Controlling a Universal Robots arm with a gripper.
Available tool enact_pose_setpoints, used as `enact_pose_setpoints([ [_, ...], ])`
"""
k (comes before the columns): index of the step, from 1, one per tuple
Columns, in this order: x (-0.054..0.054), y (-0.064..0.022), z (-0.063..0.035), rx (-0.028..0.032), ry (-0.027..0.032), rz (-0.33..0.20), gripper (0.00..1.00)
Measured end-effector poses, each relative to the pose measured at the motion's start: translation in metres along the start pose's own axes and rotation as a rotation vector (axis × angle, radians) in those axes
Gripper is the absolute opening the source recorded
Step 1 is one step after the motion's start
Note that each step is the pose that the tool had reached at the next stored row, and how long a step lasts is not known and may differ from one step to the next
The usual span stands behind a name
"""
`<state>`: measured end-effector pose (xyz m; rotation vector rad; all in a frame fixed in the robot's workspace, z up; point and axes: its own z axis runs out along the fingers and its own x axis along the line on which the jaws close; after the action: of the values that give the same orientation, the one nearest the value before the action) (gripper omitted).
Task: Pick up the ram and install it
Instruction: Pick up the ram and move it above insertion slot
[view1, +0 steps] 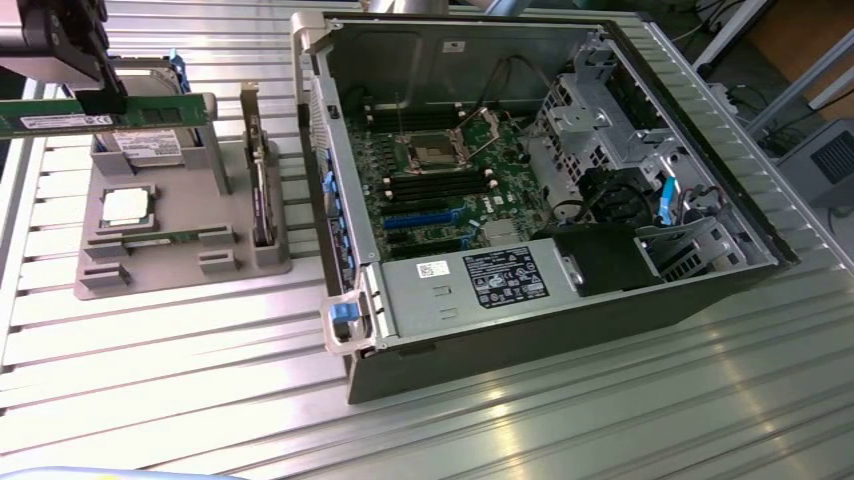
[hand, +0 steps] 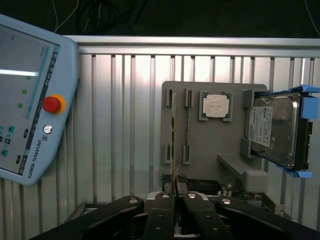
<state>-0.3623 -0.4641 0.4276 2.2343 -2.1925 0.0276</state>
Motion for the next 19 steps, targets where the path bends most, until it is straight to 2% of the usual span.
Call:
enact_pose_setpoints([
  [5,0.0,-0.0098,0.0001,0.0,0.0003,0.0,0.12],
  [19,0.001,-0.0258,0.0001,-0.0001,0.0045,0.0,0.12],
])
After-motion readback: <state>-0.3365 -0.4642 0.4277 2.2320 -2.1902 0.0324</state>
